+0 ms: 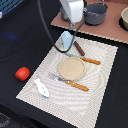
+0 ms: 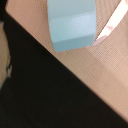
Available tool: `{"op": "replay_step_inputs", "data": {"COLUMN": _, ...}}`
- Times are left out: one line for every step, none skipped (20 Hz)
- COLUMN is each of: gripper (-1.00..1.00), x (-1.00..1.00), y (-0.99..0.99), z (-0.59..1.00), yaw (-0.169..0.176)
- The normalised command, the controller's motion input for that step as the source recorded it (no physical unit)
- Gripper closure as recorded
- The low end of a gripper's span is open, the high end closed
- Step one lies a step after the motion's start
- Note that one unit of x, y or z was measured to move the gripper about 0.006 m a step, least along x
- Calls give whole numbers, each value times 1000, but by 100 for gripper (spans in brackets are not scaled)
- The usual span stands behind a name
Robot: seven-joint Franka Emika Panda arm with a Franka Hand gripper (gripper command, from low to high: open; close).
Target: Interact with the objects in diverse but meaningful ways.
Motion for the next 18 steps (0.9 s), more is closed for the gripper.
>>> {"op": "replay_step_inputs", "data": {"gripper": -100, "x": 523, "y": 0, "z": 31, "yaw": -231}}
{"op": "replay_step_inputs", "data": {"gripper": -100, "x": 609, "y": 0, "z": 26, "yaw": -190}}
{"op": "replay_step_inputs", "data": {"gripper": -100, "x": 660, "y": -31, "z": 23, "yaw": -163}}
{"op": "replay_step_inputs", "data": {"gripper": -100, "x": 683, "y": -77, "z": 9, "yaw": -149}}
{"op": "replay_step_inputs", "data": {"gripper": -100, "x": 683, "y": -86, "z": 14, "yaw": -151}}
{"op": "replay_step_inputs", "data": {"gripper": -100, "x": 680, "y": -94, "z": 26, "yaw": -159}}
{"op": "replay_step_inputs", "data": {"gripper": -100, "x": 700, "y": -89, "z": 43, "yaw": -155}}
{"op": "replay_step_inputs", "data": {"gripper": -100, "x": 737, "y": -77, "z": 40, "yaw": -141}}
{"op": "replay_step_inputs", "data": {"gripper": -100, "x": 763, "y": -57, "z": 43, "yaw": -132}}
{"op": "replay_step_inputs", "data": {"gripper": -100, "x": 757, "y": -63, "z": 46, "yaw": -136}}
{"op": "replay_step_inputs", "data": {"gripper": -100, "x": 740, "y": -74, "z": 34, "yaw": -140}}
{"op": "replay_step_inputs", "data": {"gripper": -100, "x": 731, "y": -83, "z": 17, "yaw": -138}}
{"op": "replay_step_inputs", "data": {"gripper": -100, "x": 740, "y": -80, "z": 11, "yaw": -129}}
{"op": "replay_step_inputs", "data": {"gripper": -100, "x": 609, "y": -183, "z": 0, "yaw": -88}}
{"op": "replay_step_inputs", "data": {"gripper": -100, "x": 451, "y": -180, "z": -23, "yaw": -57}}
{"op": "replay_step_inputs", "data": {"gripper": -100, "x": 417, "y": -166, "z": -46, "yaw": -49}}
{"op": "replay_step_inputs", "data": {"gripper": -100, "x": 383, "y": -106, "z": -49, "yaw": -45}}
{"op": "replay_step_inputs", "data": {"gripper": -100, "x": 380, "y": -71, "z": -54, "yaw": -39}}
